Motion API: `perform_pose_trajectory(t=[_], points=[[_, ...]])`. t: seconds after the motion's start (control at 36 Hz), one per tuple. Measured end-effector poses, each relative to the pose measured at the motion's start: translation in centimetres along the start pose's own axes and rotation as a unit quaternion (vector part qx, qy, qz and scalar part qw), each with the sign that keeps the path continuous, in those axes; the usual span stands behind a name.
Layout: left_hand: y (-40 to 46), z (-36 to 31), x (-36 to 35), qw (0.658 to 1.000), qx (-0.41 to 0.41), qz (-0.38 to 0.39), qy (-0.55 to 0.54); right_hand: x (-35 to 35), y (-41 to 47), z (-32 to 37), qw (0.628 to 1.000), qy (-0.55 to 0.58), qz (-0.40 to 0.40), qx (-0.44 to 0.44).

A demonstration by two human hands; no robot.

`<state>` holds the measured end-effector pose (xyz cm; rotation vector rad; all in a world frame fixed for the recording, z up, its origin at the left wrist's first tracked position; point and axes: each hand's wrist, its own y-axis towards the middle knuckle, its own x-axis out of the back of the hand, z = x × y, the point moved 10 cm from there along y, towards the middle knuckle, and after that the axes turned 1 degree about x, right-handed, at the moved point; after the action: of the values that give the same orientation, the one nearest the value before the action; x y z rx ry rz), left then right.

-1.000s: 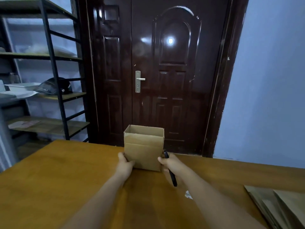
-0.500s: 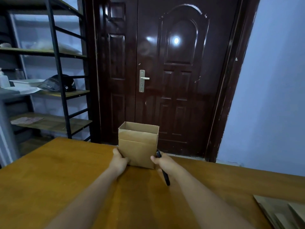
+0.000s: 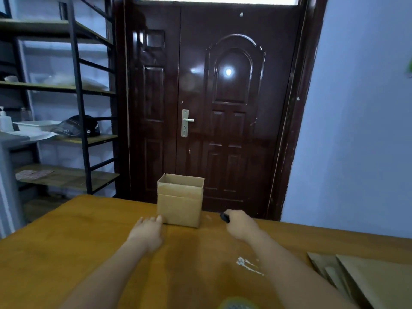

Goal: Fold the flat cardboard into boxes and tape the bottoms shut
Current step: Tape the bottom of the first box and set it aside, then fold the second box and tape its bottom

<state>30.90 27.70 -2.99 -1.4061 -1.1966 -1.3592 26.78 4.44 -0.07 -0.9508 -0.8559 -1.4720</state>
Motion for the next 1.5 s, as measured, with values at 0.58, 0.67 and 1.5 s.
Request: perform_pose_trajectory(t=[0.58, 0.67, 1.5], points=[[-10.8, -25.6, 8.5, 0.956, -0.283, -0.031, 0.073, 14.2, -16.4, -9.3, 0.983, -0.16, -0.053, -0.078], [-12.1, -28.8, 7.9, 0.949, -0.306, -0.03, 0.07, 16.0, -18.8, -12.9, 0.979, -0.153, -0.059, -0.117], [-18.6, -40.1, 1.6, 0.894, -0.318, 0.081, -0.304, 17.1, -30.7, -30.8, 0.913, 0.13, -0.167, -0.349]])
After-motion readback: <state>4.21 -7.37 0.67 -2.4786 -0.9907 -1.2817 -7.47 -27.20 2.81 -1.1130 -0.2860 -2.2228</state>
